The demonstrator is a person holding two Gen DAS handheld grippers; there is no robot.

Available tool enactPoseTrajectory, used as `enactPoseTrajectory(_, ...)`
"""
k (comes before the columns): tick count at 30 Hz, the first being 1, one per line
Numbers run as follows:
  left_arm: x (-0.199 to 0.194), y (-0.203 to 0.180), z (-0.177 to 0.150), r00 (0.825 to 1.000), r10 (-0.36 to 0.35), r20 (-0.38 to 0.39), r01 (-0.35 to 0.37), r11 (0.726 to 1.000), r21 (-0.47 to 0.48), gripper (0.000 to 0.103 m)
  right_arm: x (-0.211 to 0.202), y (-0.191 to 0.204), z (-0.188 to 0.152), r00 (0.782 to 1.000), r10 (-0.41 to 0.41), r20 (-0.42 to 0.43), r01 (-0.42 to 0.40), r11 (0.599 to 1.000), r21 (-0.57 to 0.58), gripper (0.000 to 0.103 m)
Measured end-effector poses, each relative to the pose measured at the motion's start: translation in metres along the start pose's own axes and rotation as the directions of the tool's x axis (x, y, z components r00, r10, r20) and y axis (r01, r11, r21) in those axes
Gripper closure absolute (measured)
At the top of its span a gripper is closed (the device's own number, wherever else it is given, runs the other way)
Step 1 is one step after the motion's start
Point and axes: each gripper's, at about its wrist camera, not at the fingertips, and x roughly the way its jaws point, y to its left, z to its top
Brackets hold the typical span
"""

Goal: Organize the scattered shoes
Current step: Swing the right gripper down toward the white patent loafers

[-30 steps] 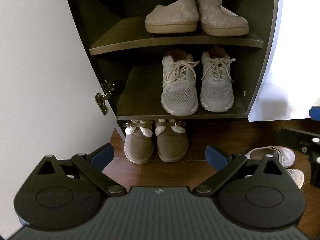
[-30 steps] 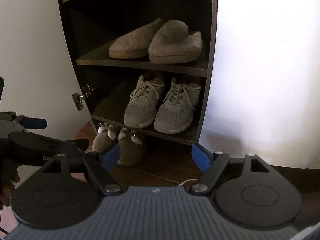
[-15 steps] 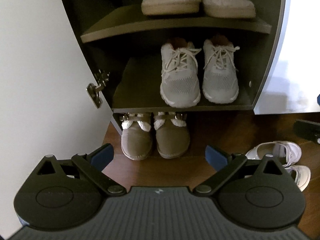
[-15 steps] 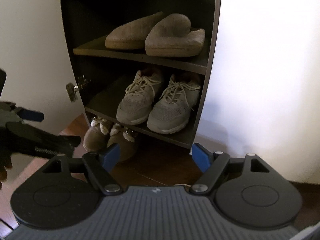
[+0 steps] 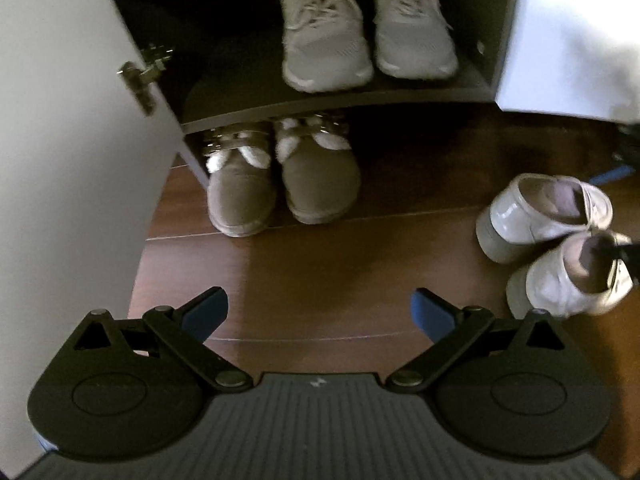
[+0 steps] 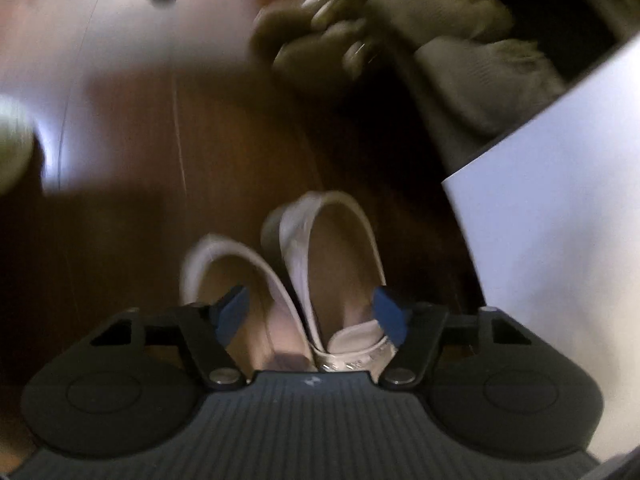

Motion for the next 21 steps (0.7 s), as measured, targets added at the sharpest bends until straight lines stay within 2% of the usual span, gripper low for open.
enactPoseTrajectory(3,0.002,-0.007,-0.001,1.000,-0.011,0.002,0.011,0.999,0.038,0.003,0.026,-0.005,0.002,0.999,0.040,-0.032,-0.043,0.994,-0.101,0.042)
enactPoseTrajectory(6,0.003,-0.008,-0.002,1.000,-0.010,-0.001,0.010,0.998,0.058,0.003,0.047,-0.007,0.006,0.993,0.108,-0.045,-0.113,0.987,-0.116,0.043)
enactPoseTrajectory(7,0.004,-0.008,-0.002,1.000,-0.008,-0.004,0.008,0.998,0.058,0.003,0.054,-0.009,0.009,0.987,0.152,-0.044,-0.156,0.985,-0.076,0.046)
enactPoseTrajectory(8,0.005,-0.007,-0.002,1.000,-0.006,-0.009,0.007,0.998,0.057,0.003,0.061,-0.013,0.014,0.976,0.212,-0.037,-0.213,0.977,-0.005,0.075)
enactPoseTrajectory(9,0.007,-0.005,-0.003,1.000,-0.005,-0.016,0.006,0.999,0.052,0.003,0.067,-0.017,0.018,0.967,0.254,-0.030,-0.252,0.966,0.057,0.073)
enactPoseTrajectory(10,0.009,-0.003,-0.004,1.000,-0.005,-0.023,0.006,0.999,0.047,0.003,0.070,-0.020,0.022,0.963,0.270,-0.022,-0.266,0.957,0.113,0.077)
enactPoseTrajectory(11,0.011,-0.001,-0.005,0.999,-0.004,-0.032,0.005,0.999,0.042,0.003,0.070,-0.022,0.028,0.963,0.268,-0.007,-0.263,0.951,0.164,0.084)
enactPoseTrajectory(13,0.016,0.002,-0.007,0.998,-0.002,-0.056,0.004,1.000,0.031,0.003,0.071,-0.024,0.037,0.968,0.248,0.017,-0.245,0.936,0.255,0.084)
enactPoseTrajectory(15,0.018,0.004,-0.008,0.998,0.004,-0.059,-0.002,1.000,0.031,0.003,0.073,-0.026,0.048,0.973,0.226,0.043,-0.226,0.901,0.371,0.085)
enactPoseTrajectory(16,0.018,0.005,-0.009,0.998,0.007,-0.061,-0.005,1.000,0.031,0.003,0.075,-0.028,0.053,0.976,0.211,0.058,-0.214,0.867,0.449,0.085)
enactPoseTrajectory(18,0.020,0.008,-0.009,0.998,0.016,-0.067,-0.014,1.000,0.026,0.003,0.081,-0.036,0.061,0.982,0.168,0.086,-0.183,0.734,0.654,0.085)
enactPoseTrajectory(20,0.023,0.010,-0.011,0.997,0.019,-0.078,-0.018,1.000,0.019,0.003,0.087,-0.049,0.066,0.986,0.127,0.106,-0.158,0.524,0.837,0.085)
enactPoseTrajectory(21,0.024,0.010,-0.012,0.996,0.020,-0.083,-0.018,1.000,0.019,0.003,0.090,-0.055,0.067,0.987,0.110,0.116,-0.154,0.448,0.881,0.085)
